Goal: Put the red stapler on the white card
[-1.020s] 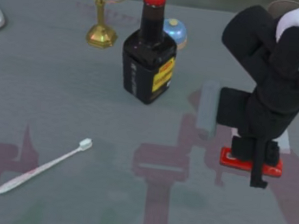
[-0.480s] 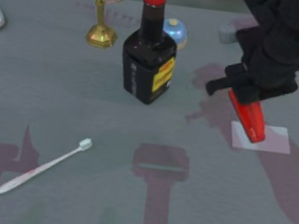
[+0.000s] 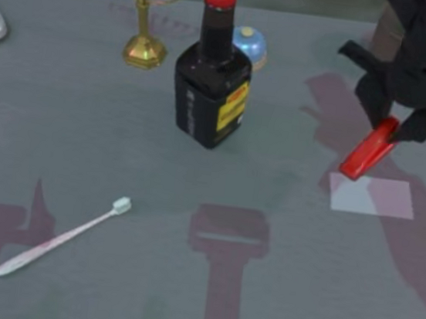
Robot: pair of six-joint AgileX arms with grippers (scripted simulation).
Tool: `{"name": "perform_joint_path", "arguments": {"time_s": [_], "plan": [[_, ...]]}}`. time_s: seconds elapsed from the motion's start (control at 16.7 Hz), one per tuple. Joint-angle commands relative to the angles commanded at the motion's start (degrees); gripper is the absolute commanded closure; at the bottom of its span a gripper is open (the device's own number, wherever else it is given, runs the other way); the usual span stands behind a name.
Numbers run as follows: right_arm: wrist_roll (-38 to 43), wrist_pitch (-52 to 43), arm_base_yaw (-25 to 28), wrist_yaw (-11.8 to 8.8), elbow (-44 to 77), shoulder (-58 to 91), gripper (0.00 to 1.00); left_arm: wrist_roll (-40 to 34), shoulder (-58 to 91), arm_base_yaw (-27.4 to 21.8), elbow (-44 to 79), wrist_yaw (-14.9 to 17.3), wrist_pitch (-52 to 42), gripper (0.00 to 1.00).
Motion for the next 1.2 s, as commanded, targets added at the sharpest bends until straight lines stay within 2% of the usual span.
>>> {"name": "perform_joint_path", "arguments": {"time_s": [0.3, 0.54, 0.72, 1.2], "plan": [[24.78, -4.09, -4.61, -2.18, 2.91, 2.73, 1.0, 0.0, 0.0, 0.0, 0.0, 0.0, 0.0, 0.0], [37.45, -6.39, -7.12, -4.1, 4.13, 3.31, 1.0, 0.0, 0.0, 0.0, 0.0, 0.0, 0.0, 0.0], [40.83, -7.11, -7.93, -4.83, 4.42, 3.31, 1.0, 0.0, 0.0, 0.0, 0.0, 0.0, 0.0, 0.0], [40.87, -4.74, -7.34, -4.78, 2.32, 3.7, 1.0, 0.0, 0.0, 0.0, 0.0, 0.0, 0.0, 0.0]]}}
